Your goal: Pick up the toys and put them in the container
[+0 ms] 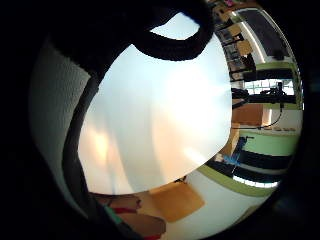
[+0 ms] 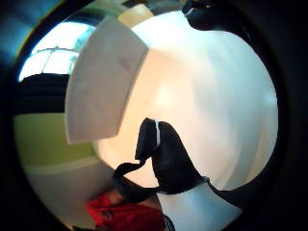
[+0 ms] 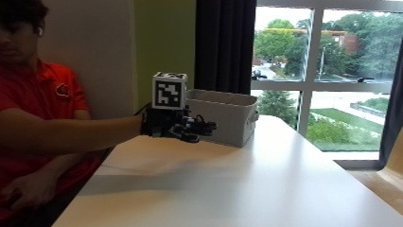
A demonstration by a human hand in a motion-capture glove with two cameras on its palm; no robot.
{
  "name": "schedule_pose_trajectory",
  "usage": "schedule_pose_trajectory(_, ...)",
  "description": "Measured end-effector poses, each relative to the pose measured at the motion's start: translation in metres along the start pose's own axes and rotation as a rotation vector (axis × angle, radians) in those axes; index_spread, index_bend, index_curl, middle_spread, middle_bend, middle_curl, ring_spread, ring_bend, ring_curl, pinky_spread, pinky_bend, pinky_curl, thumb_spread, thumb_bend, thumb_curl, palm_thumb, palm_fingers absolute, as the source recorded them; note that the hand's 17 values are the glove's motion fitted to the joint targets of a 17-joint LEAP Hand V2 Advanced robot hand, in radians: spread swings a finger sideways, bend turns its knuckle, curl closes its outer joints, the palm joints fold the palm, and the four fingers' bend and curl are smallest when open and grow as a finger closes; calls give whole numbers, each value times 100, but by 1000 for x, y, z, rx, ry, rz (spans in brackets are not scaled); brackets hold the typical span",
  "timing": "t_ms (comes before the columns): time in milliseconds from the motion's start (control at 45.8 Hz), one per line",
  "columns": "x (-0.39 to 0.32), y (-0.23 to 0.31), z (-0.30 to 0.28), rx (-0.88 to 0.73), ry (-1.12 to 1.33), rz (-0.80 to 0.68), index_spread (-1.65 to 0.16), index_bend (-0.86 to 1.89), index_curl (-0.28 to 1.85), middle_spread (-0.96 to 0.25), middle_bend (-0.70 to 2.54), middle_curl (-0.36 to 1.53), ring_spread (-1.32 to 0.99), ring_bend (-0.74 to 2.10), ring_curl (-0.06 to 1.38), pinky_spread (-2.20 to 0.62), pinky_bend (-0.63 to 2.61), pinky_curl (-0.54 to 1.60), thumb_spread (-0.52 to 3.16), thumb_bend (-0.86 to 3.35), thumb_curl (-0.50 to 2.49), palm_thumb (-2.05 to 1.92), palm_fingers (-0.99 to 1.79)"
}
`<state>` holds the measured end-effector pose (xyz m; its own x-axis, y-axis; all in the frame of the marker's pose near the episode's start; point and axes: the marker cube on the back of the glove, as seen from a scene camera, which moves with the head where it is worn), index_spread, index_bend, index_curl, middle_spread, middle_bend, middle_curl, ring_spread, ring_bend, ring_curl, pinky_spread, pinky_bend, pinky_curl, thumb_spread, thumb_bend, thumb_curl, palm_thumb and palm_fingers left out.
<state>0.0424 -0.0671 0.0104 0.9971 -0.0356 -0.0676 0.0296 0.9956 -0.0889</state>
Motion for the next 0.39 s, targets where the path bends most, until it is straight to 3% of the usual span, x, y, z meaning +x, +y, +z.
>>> schedule_pose_trajectory(393,7,3,3,1,-13,32,-40,29,45,-6,14,22,0,16,15,9,72,30,123,-3,28,-2,-10)
